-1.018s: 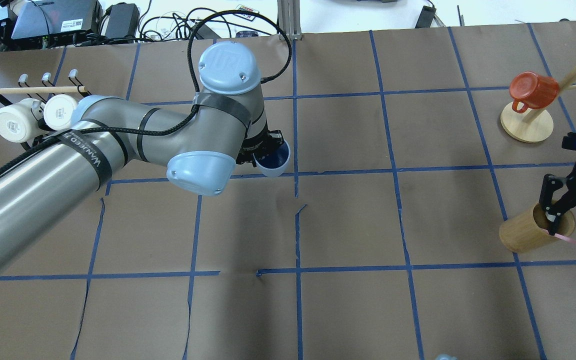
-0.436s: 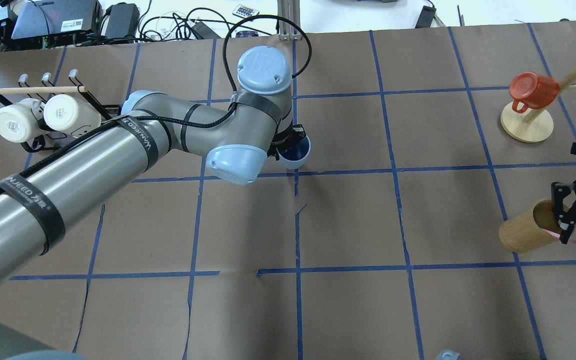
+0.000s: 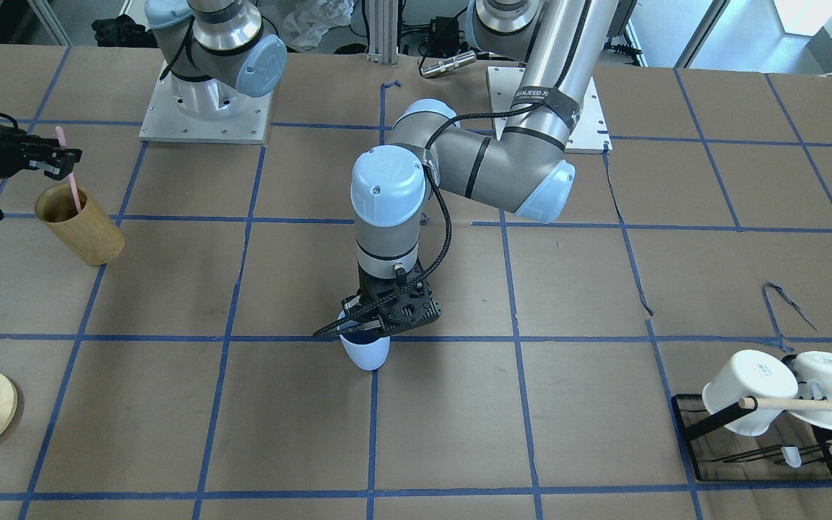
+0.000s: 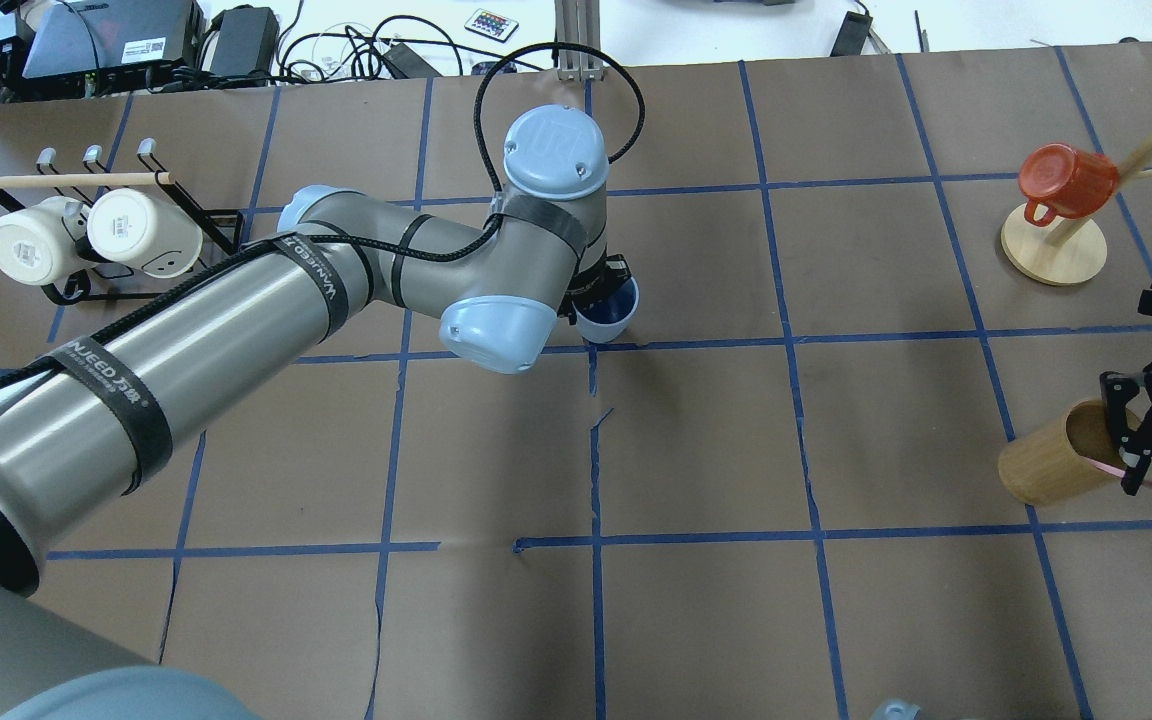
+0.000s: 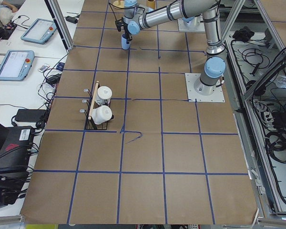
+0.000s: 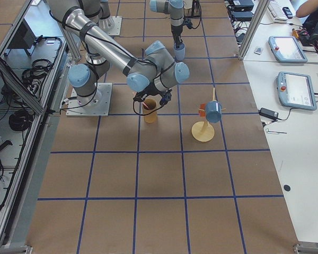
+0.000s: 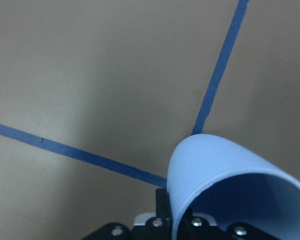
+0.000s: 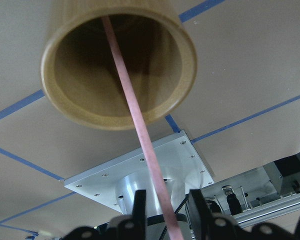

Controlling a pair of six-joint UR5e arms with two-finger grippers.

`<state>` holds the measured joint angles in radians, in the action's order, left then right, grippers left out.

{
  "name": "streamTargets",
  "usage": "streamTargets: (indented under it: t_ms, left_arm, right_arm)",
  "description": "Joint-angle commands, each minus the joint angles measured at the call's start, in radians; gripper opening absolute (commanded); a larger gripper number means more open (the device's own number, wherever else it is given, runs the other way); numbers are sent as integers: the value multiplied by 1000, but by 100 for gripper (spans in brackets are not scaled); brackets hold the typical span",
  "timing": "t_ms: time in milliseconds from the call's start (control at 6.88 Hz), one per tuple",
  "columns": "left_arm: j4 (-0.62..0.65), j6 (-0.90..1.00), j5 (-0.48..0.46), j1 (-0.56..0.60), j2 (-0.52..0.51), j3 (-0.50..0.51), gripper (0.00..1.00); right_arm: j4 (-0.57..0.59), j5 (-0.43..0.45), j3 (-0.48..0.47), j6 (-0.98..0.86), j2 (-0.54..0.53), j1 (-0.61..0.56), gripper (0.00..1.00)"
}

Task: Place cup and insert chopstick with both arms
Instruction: 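Carry the blue cup to center with left gripper while right grasps pink stick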

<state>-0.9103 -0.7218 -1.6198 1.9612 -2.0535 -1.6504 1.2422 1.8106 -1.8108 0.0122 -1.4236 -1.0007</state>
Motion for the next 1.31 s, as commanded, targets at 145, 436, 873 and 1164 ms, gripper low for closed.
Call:
streamTargets:
  t_ms: [145, 436, 873, 1164]
  left_arm:
    - [1, 54, -2, -8, 33, 44, 91]
    - [-135, 196, -11, -82, 117, 60, 98]
    - [-326, 497, -5, -279, 271, 60, 100]
    - [-395, 614, -8, -353, 331, 58, 100]
  right_arm:
    - [-4, 0, 1, 2, -1, -1, 23]
    - [-10, -5, 7, 2, -1, 1, 14]
    - [-70, -66, 48, 2, -14, -1, 14]
    - [-215, -100, 150, 2, -12, -1, 12]
